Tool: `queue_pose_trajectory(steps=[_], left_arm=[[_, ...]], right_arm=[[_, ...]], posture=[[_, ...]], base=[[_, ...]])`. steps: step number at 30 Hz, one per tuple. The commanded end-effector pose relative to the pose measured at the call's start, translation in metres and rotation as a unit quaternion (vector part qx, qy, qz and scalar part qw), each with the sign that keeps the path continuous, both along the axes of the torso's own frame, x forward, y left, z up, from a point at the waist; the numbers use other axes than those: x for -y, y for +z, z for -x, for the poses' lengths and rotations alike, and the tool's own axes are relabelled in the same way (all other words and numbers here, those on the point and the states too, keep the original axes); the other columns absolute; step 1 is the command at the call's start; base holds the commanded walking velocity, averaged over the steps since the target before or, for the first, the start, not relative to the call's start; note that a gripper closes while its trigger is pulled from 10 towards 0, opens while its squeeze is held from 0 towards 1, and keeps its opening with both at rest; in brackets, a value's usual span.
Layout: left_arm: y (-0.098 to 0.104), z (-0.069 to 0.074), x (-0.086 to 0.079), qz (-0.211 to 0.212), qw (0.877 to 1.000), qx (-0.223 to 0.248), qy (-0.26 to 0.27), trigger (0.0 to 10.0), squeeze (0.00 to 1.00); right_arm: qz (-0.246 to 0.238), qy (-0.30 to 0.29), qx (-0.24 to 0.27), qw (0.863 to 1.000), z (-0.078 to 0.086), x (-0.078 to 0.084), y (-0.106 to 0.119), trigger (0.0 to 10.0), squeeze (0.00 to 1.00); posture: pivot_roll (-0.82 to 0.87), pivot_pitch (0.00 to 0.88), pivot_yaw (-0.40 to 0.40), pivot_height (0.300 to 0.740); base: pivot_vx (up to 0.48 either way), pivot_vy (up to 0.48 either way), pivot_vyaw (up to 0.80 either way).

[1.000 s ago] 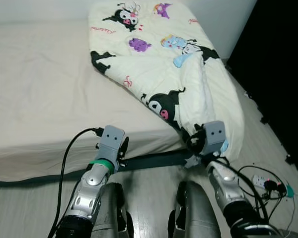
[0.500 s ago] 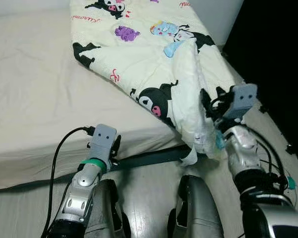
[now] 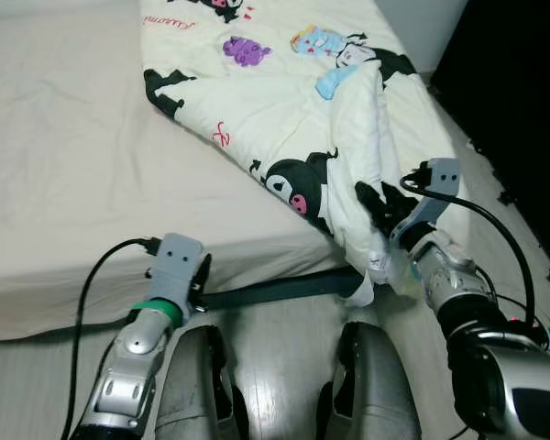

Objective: Clean up the room

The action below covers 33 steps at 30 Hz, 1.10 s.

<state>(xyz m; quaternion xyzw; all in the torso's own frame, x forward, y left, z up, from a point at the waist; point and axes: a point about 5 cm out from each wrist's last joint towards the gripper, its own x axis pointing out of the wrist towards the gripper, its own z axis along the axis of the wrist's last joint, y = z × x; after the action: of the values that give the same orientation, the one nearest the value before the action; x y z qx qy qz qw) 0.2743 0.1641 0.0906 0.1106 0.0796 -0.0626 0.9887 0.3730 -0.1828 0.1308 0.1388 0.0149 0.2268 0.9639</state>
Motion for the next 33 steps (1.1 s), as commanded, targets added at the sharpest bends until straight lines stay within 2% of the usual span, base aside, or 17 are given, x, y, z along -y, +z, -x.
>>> queue_pose_trajectory(steps=[1, 4, 6, 7, 8, 9, 11, 14, 16, 18, 21, 26, 27, 28, 31, 32, 33], left_arm=[[-0.003, 0.002, 0.000, 0.002, 1.000, -0.012, 0.000, 10.0, 0.00], [-0.002, 0.002, 0.001, 0.002, 1.000, -0.012, -0.001, 10.0, 0.00], [0.003, 0.000, 0.005, 0.009, 1.000, -0.006, -0.007, 10.0, 0.00], [0.003, 0.000, 0.005, 0.009, 1.000, -0.006, -0.007, 10.0, 0.00], [0.008, -0.001, 0.007, 0.014, 1.000, 0.001, -0.011, 10.0, 0.00], [0.008, -0.001, 0.007, 0.014, 1.000, 0.001, -0.011, 10.0, 0.00], [0.024, -0.005, 0.009, 0.023, 0.999, 0.021, -0.023, 10.0, 0.00], [0.037, -0.007, 0.006, 0.027, 0.998, 0.036, -0.031, 10.0, 0.00], [0.041, -0.007, 0.005, 0.027, 0.998, 0.040, -0.033, 10.0, 0.00], [0.063, -0.015, -0.009, 0.015, 0.996, 0.084, -0.006, 10.0, 0.00], [0.081, -0.021, -0.018, 0.014, 0.993, 0.116, 0.016, 10.0, 0.00], [0.093, -0.027, -0.016, 0.020, 0.991, 0.132, 0.011, 10.0, 0.00], [0.092, -0.028, -0.013, 0.021, 0.991, 0.130, 0.007, 10.0, 0.00], [0.092, -0.028, -0.013, 0.021, 0.991, 0.130, 0.007, 10.0, 0.00], [0.084, -0.023, -0.004, 0.031, 0.993, 0.112, -0.001, 10.0, 0.00], [0.084, -0.023, -0.004, 0.031, 0.993, 0.112, -0.001, 10.0, 0.00], [0.082, -0.022, -0.001, 0.033, 0.994, 0.107, -0.005, 10.0, 0.00]], right_arm=[[-0.007, 0.159, 0.001, 0.987, 0.010, -0.036, -0.007, 10.0, 0.00], [-0.004, 0.197, 0.004, 0.980, 0.014, -0.044, -0.008, 10.0, 0.00], [0.016, 0.321, 0.008, 0.947, 0.033, -0.069, -0.015, 10.0, 0.00], [0.016, 0.321, 0.008, 0.947, 0.033, -0.069, -0.015, 10.0, 0.00], [0.027, 0.388, 0.007, 0.921, 0.050, -0.080, -0.020, 10.0, 0.00], [0.027, 0.388, 0.007, 0.921, 0.050, -0.080, -0.020, 10.0, 0.00], [0.037, 0.488, -0.009, 0.872, 0.093, -0.092, -0.032, 10.0, 0.00], [0.040, 0.527, -0.030, 0.848, 0.123, -0.090, -0.040, 10.0, 0.00], [0.042, 0.534, -0.036, 0.843, 0.130, -0.088, -0.042, 10.0, 0.00], [0.037, 0.560, -0.071, 0.825, 0.160, -0.074, -0.049, 10.0, 0.00], [0.029, 0.576, -0.094, 0.812, 0.178, -0.065, -0.047, 10.0, 0.00], [0.054, 0.544, -0.072, 0.834, 0.169, -0.050, -0.037, 10.0, 0.00], [0.073, 0.483, -0.050, 0.871, 0.147, -0.043, -0.033, 10.0, 0.00], [0.073, 0.483, -0.050, 0.871, 0.147, -0.043, -0.033, 10.0, 0.00], [0.084, 0.228, 0.003, 0.970, 0.079, -0.014, -0.021, 10.0, 0.00], [0.084, 0.228, 0.003, 0.970, 0.079, -0.014, -0.021, 10.0, 0.00], [0.059, 0.159, 0.009, 0.986, 0.064, -0.007, -0.017, 10.0, 0.00]], posture=[[0.13, 0.178, 0.092, 0.551], [0.13, 0.178, 0.092, 0.551], [0.11, 0.175, 0.089, 0.551], [0.11, 0.175, 0.089, 0.551], [0.11, 0.174, 0.086, 0.551], [0.11, 0.174, 0.086, 0.551], [0.09, 0.175, 0.082, 0.551], [0.08, 0.173, 0.080, 0.551], [0.08, 0.173, 0.080, 0.551], [0.06, 0.177, 0.076, 0.551], [0.06, 0.177, 0.074, 0.551], [0.05, 0.177, 0.069, 0.551], [0.05, 0.178, 0.070, 0.551], [0.05, 0.178, 0.070, 0.551], [0.04, 0.194, 0.077, 0.551], [0.04, 0.194, 0.077, 0.551], [0.05, 0.199, 0.079, 0.551]], base=[[0.000, 0.000, 0.00], [0.000, 0.000, 0.00], [0.000, 0.000, 0.00], [0.000, 0.000, 0.00], [0.000, 0.000, 0.00], [0.000, 0.000, 0.00], [0.000, 0.000, 0.00], [0.000, 0.000, 0.00], [0.000, 0.000, 0.00], [0.000, 0.000, 0.00], [0.000, 0.000, 0.00], [0.000, 0.000, 0.00], [0.000, 0.000, 0.00], [0.000, 0.000, 0.00], [0.000, 0.000, 0.00], [0.000, 0.000, 0.00], [0.000, 0.000, 0.00]])
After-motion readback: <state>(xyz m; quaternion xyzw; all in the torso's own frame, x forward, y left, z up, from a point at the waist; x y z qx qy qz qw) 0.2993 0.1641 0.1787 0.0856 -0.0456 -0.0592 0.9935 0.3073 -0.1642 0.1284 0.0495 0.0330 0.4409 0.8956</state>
